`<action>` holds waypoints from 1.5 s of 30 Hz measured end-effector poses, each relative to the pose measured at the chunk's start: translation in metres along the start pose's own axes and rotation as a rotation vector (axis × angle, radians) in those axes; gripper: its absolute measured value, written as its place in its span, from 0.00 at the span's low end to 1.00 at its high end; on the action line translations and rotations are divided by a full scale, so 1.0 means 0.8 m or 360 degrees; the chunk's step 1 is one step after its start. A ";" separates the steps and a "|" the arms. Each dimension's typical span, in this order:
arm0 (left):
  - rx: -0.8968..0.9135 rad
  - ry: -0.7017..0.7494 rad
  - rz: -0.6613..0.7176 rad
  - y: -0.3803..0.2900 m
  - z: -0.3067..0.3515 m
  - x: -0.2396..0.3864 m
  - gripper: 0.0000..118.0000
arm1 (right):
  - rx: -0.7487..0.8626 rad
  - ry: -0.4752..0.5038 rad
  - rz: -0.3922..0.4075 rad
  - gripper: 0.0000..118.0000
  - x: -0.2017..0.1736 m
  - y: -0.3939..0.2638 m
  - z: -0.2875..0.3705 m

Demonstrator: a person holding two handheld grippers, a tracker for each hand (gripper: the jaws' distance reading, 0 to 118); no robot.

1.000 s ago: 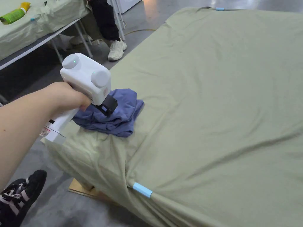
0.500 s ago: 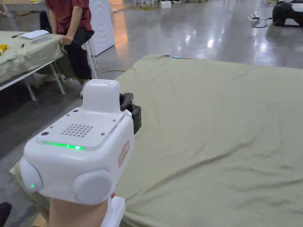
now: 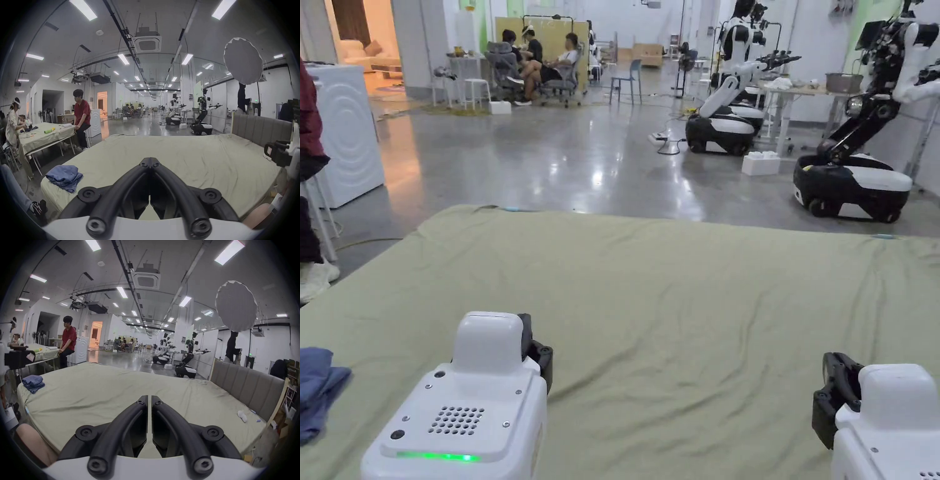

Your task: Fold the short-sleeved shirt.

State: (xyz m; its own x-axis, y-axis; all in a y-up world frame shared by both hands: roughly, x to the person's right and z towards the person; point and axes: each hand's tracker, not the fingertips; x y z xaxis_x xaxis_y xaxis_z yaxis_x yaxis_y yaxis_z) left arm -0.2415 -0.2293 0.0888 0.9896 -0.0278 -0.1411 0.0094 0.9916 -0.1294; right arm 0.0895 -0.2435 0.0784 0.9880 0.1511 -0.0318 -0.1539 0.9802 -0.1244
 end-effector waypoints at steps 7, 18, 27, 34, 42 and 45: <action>0.0054 0.0010 -0.0004 0.013 0.009 0.011 0.00 | -0.0046 -0.0062 -0.0055 0.13 0.011 -0.011 0.002; 0.0077 0.0007 0.0005 0.017 0.014 0.008 1.00 | 0.0053 -0.0194 -0.0055 1.00 0.009 0.003 0.016; 0.0150 -0.0009 -0.0074 0.007 0.004 0.023 1.00 | -0.0067 -0.0100 -0.0058 1.00 0.015 0.005 -0.014; 0.0066 -0.0099 0.0028 0.010 -0.015 0.022 1.00 | -0.0128 -0.0176 -0.0174 1.00 -0.002 0.014 -0.027; 0.0087 -0.0153 0.0054 0.019 -0.024 0.024 1.00 | -0.0009 0.0186 -0.0362 1.00 -0.004 0.022 -0.022; 0.0066 -0.0179 0.0107 0.021 -0.029 0.023 1.00 | -0.0029 0.0148 -0.0380 1.00 -0.008 0.026 -0.024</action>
State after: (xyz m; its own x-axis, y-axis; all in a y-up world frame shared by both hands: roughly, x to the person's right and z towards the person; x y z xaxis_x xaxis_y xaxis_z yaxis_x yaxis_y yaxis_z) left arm -0.2265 -0.2164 0.0614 0.9980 0.0511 -0.0371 -0.0540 0.9952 -0.0822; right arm 0.0794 -0.2262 0.0571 0.9911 -0.0978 -0.0902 0.0828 0.9841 -0.1572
